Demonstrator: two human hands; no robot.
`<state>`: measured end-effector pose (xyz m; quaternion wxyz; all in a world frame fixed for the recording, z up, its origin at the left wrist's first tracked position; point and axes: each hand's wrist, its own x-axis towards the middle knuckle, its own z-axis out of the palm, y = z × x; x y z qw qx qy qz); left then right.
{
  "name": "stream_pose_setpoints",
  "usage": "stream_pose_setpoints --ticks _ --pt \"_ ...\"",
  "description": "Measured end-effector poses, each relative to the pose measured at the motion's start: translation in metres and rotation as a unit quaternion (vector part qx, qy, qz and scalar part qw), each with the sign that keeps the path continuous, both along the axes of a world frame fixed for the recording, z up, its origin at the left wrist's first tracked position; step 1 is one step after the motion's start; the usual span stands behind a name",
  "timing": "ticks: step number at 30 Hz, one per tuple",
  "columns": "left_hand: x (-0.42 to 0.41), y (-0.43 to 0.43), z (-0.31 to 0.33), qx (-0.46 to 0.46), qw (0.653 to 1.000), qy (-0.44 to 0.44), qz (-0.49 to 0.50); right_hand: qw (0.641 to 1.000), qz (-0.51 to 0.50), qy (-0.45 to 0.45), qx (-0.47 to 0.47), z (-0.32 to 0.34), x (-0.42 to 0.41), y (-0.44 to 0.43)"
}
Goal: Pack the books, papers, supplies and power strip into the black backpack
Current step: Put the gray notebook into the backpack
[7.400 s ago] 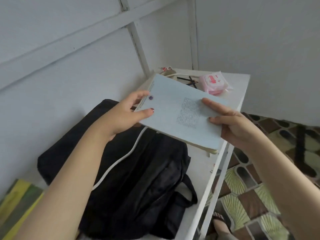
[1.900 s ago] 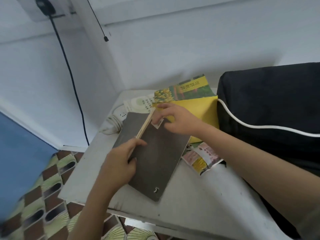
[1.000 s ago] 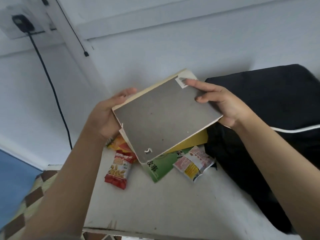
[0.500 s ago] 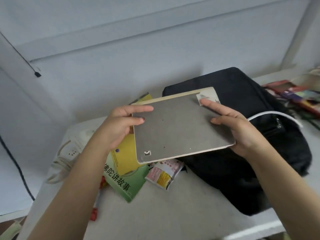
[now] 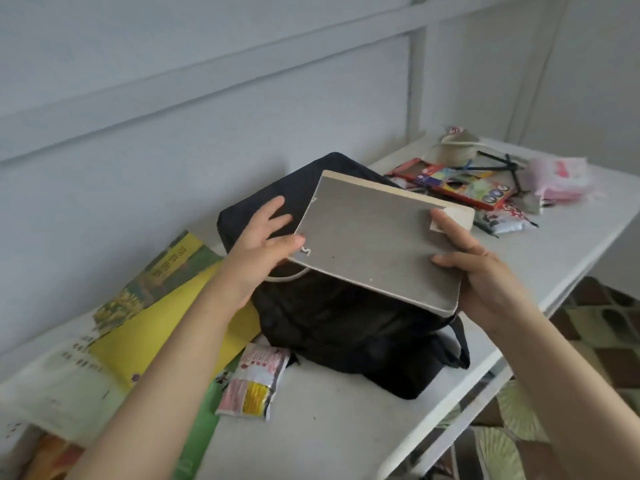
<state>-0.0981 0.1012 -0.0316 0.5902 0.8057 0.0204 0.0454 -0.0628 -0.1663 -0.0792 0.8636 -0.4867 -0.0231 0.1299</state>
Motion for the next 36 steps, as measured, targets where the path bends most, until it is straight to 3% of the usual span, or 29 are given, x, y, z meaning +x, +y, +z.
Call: stream_pose_setpoints --ticks 3,5,6,7,9,10,11,14,18,20,24,26,30,33,36 --pt "-0.012 -0.024 -0.018 0.087 0.995 -0.031 -0.047 0.996 -0.085 0.021 0.029 -0.007 -0.002 -0.016" --pt "-0.027 -0.038 -0.031 0.201 0.968 -0.102 -0.109 0.991 -0.126 0.026 0.028 -0.011 -0.002 -0.025" --pt "-0.033 -0.042 -0.039 0.297 0.929 -0.177 -0.129 0.989 -0.141 0.027 0.026 -0.013 -0.003 -0.029" --pt "-0.038 -0.047 -0.047 0.395 0.862 -0.289 -0.135 0.987 -0.154 0.029 0.025 -0.014 -0.004 -0.033" --pt "-0.045 -0.056 -0.065 0.498 0.681 -0.514 -0.155 0.984 -0.171 0.033 0.024 -0.017 -0.007 -0.04" --pt "-0.049 -0.06 -0.072 0.503 0.632 -0.56 -0.183 0.984 -0.175 0.035 0.022 -0.018 -0.009 -0.042" --pt "-0.051 -0.063 -0.077 0.498 0.617 -0.571 -0.213 0.983 -0.178 0.036 0.02 -0.019 -0.011 -0.044" --pt "-0.039 -0.058 -0.077 0.537 0.639 -0.498 -0.234 0.983 -0.181 0.036 0.022 -0.023 -0.014 -0.048" --pt "-0.017 -0.038 -0.059 0.616 0.693 -0.357 -0.112 0.979 -0.193 0.04 0.046 -0.022 -0.02 -0.047" --pt "-0.01 -0.031 -0.052 0.66 0.696 -0.274 -0.071 0.979 -0.194 0.044 0.052 -0.022 -0.022 -0.048" --pt "0.006 -0.026 -0.044 0.724 0.667 -0.172 -0.045 0.979 -0.192 0.048 0.054 -0.02 -0.024 -0.047" --pt "0.01 -0.025 -0.039 0.712 0.683 -0.153 -0.052 0.979 -0.191 0.047 0.059 -0.02 -0.025 -0.047" --pt "0.021 -0.012 -0.028 0.595 0.781 -0.142 -0.124 0.979 -0.185 0.048 0.063 -0.02 -0.026 -0.046" --pt "0.028 -0.003 -0.021 0.58 0.791 -0.143 -0.132 0.98 -0.18 0.054 0.071 -0.021 -0.026 -0.045" --pt "0.037 0.003 -0.017 0.552 0.82 -0.077 -0.13 0.981 -0.173 0.053 0.07 -0.021 -0.024 -0.046"
